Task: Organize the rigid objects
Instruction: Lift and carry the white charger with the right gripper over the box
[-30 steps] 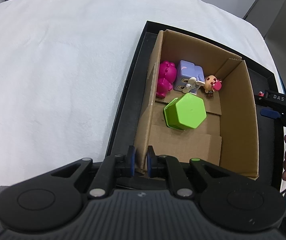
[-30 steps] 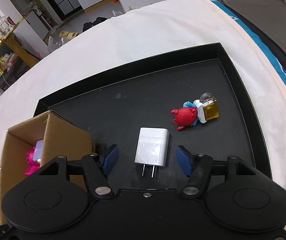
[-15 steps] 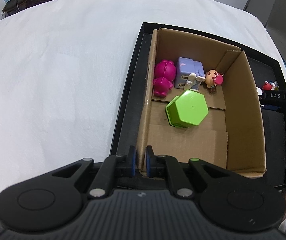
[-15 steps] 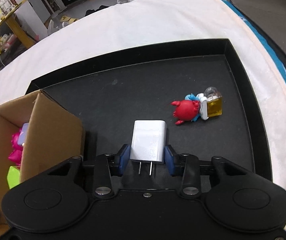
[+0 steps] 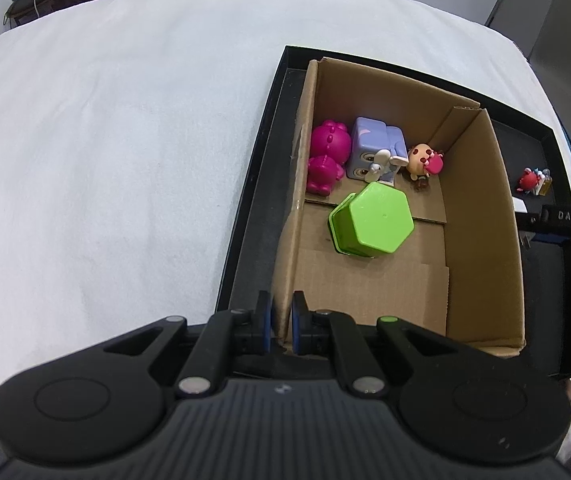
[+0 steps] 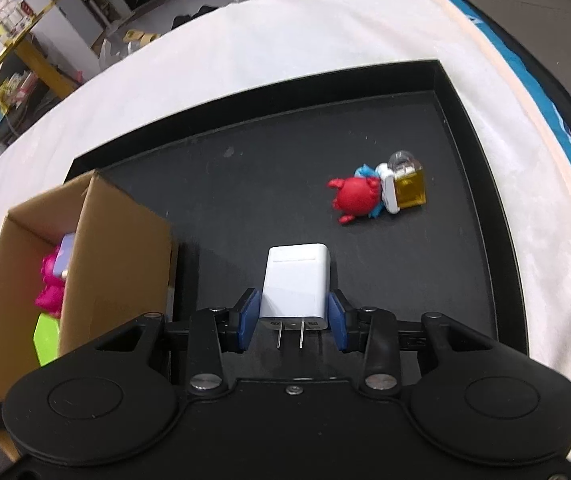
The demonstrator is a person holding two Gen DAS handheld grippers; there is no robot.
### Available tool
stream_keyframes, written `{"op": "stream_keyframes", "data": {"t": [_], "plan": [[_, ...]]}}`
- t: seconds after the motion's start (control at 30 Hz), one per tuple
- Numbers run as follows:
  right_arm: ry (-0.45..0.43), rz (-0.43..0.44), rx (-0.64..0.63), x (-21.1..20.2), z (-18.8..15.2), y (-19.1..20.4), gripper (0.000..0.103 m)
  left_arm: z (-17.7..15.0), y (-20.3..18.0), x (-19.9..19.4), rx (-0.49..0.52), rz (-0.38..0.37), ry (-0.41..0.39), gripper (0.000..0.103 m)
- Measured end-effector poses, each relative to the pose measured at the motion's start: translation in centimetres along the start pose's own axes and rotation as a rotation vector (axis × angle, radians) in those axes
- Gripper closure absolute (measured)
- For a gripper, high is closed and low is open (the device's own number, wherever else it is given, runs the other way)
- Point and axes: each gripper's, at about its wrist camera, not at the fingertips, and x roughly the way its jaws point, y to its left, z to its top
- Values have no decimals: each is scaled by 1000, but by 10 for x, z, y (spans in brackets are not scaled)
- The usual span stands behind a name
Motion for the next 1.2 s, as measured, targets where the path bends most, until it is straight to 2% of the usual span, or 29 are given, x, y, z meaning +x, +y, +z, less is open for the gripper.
{"op": "stream_keyframes", "data": {"t": [0.27,0.73,1.2], "plan": [[62,-29,-6,0,-8,-4,65,0,1,0,3,-3,0,94],[24,-145,-103,15,-12,16,66,2,4,0,10,-27,11,94],[-37,-51,-71,-21,-8,17,66,0,7,-1,16,-60,8,94]]}}
